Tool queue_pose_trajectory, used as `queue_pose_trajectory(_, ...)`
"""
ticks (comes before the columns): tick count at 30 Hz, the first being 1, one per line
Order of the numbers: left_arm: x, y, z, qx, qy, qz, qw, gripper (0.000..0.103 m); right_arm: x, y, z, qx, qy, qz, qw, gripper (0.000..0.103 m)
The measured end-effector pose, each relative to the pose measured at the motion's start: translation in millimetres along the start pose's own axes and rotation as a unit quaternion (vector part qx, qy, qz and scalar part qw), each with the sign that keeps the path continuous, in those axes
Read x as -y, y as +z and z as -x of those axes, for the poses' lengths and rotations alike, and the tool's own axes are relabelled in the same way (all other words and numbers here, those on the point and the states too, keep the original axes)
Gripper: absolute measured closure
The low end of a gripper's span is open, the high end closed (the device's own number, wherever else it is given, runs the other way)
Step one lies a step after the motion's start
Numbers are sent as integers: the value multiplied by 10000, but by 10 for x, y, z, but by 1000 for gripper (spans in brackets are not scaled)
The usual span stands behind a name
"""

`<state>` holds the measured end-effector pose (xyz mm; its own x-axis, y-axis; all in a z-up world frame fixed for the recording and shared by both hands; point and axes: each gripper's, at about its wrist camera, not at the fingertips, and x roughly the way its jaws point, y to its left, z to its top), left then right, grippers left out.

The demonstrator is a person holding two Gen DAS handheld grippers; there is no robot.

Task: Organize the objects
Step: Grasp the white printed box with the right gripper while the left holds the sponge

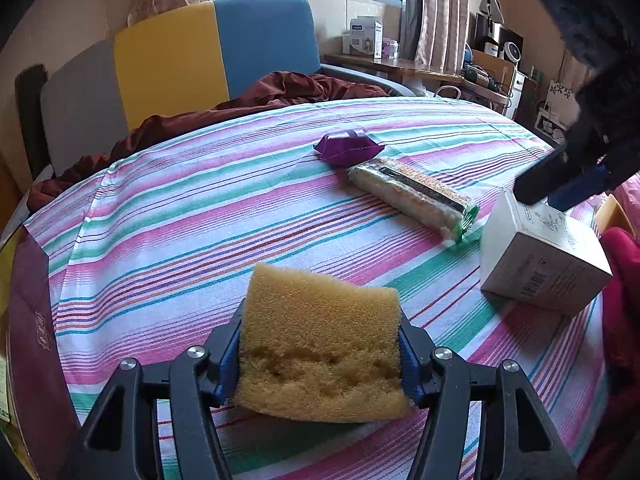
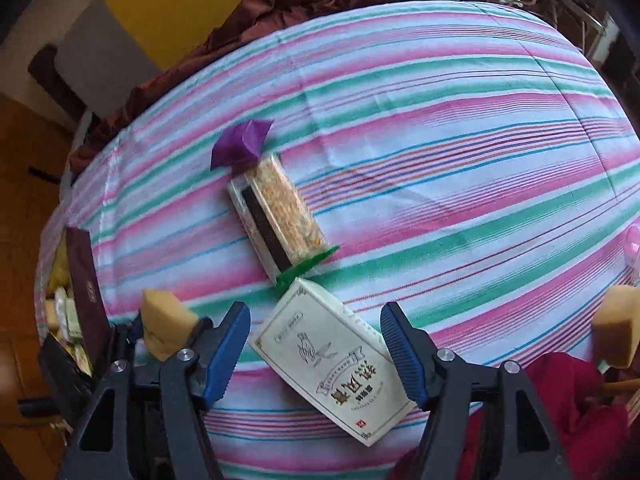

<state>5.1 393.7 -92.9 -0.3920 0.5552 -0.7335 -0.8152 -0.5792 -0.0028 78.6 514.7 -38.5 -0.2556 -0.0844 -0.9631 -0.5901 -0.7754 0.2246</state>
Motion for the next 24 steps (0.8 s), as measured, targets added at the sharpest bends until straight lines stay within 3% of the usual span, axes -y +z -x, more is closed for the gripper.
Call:
queue_pose_trajectory(2,-12,0,0,1,-36,32,10000,39,-123,-73,-83,-254,-393,437,9979,31)
queue_pose_trajectory(3,-18,2,3,-2,-48,42,10000,39,-173,-104,-96,-307,-400,577,9971,27)
queue_pose_trajectory(7,-30,2,7,-3,-72,61,10000,38,-321,-235,-202,-607,-615,955,9917,26)
queue_pose_trajectory(10,-30,11,-5,-5,-78,64,9999,38,-318,-268,-227,-595,-828,939,9904,26)
queue_pose_trajectory(17,-39,11,-5,-2,-124,87,9999,37,-171,-463,-333,-952,-528,745,9913,29)
queue_pose_trajectory(20,-46,8,1,3,-148,106,9998,37,-125,-555,-322,-869,-452,710,9927,50)
queue_pose_trajectory(24,-48,6,-1,4,-148,103,9998,37,-50,-515,-180,-172,-418,384,9982,52)
